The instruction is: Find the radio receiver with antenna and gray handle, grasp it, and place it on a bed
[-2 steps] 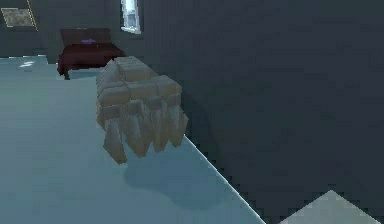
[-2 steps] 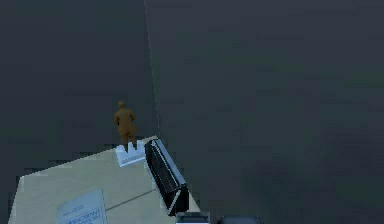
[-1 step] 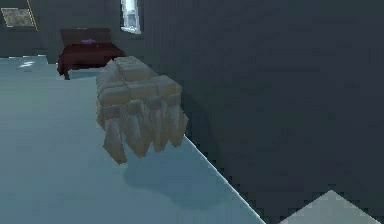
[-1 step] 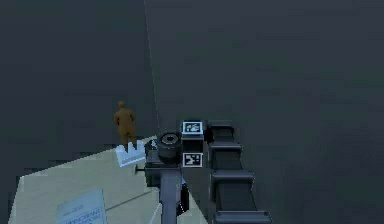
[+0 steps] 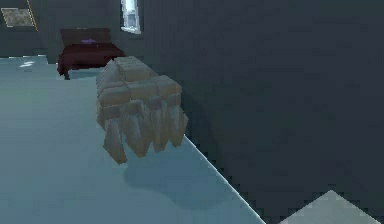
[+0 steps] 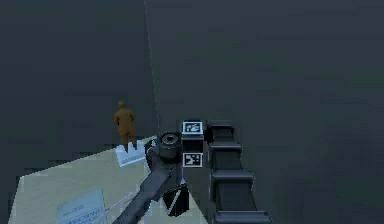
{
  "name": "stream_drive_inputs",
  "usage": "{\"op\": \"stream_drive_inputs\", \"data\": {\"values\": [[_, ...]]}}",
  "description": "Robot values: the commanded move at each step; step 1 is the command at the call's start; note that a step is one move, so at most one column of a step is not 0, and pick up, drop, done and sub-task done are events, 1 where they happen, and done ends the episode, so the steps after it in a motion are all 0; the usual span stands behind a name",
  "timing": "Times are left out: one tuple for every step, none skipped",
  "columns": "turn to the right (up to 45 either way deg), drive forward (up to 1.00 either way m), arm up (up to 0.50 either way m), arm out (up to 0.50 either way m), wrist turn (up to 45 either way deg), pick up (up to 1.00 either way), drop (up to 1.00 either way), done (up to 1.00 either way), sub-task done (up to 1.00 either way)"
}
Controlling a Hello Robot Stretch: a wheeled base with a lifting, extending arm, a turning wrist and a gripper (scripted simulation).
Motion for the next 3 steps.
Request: {"op": "stream_drive_inputs", "data": {"values": [[0.0,0.00,0.00,0.00,45.0,0.00,0.00,0.00,0.00],[0.0,0.00,0.00,0.00,45.0,0.00,0.00,0.00,0.00],[0.0,0.00,0.00,0.00,24.0,0.00,0.00,0.00,0.00]]}}
